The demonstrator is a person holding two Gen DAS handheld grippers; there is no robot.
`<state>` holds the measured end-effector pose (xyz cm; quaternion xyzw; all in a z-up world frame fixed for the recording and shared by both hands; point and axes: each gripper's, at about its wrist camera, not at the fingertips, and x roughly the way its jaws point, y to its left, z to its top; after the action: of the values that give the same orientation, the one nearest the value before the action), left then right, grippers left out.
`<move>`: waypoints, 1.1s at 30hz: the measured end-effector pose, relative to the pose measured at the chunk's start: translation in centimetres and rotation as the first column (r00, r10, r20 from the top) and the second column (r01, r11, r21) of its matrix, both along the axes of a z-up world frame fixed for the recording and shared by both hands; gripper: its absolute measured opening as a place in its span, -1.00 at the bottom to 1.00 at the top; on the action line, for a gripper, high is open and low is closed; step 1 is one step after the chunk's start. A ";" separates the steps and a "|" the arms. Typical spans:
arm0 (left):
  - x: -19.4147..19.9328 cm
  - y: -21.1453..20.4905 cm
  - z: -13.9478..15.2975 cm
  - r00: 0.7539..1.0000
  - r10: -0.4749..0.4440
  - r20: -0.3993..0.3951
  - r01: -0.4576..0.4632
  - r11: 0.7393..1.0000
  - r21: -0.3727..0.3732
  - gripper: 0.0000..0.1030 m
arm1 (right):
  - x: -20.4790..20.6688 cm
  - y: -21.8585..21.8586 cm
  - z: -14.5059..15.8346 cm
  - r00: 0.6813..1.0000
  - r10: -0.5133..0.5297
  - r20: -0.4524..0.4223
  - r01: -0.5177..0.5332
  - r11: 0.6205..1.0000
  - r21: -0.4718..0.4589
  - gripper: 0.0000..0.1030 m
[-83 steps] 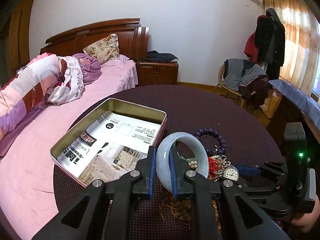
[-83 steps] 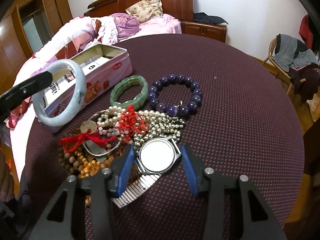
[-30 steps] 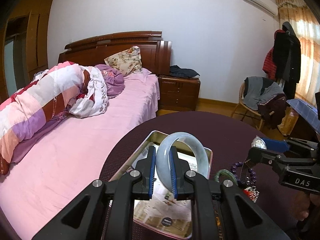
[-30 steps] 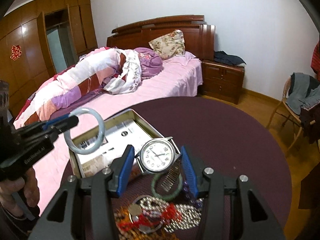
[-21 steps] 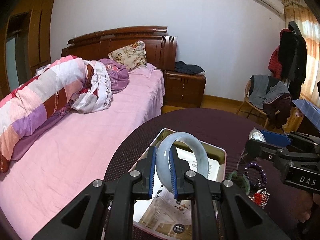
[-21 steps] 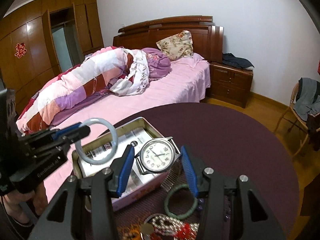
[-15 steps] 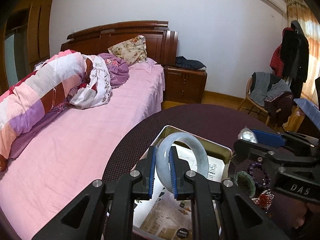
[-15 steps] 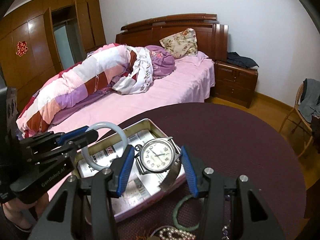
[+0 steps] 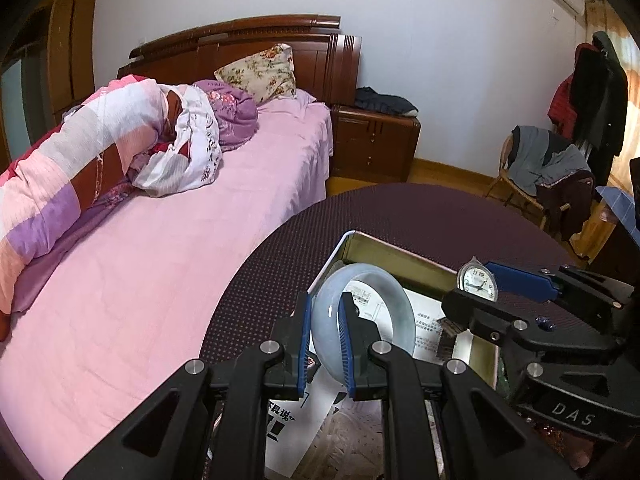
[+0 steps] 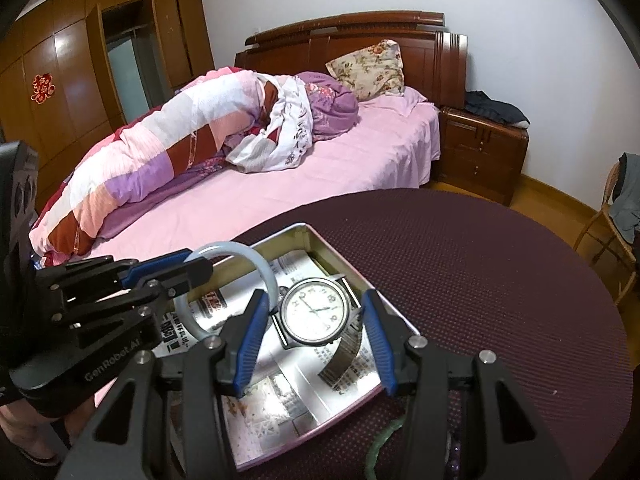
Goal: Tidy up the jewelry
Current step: 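Lower the bangle into the tin and open the left gripper while the right gripper places the watch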
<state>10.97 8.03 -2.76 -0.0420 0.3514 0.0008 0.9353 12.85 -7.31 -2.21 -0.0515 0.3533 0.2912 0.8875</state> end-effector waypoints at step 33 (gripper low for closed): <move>-1.3 -0.2 0.6 0.999 0.043 0.033 -0.042 0.999 -0.021 0.41 | 0.1 -4.3 -0.4 0.995 -0.074 -0.070 0.075 0.997 0.001 0.35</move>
<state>9.65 7.85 -2.16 -0.0590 0.3349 0.0164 0.9403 12.94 -11.64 -2.60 -0.0264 0.3852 0.2602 0.8850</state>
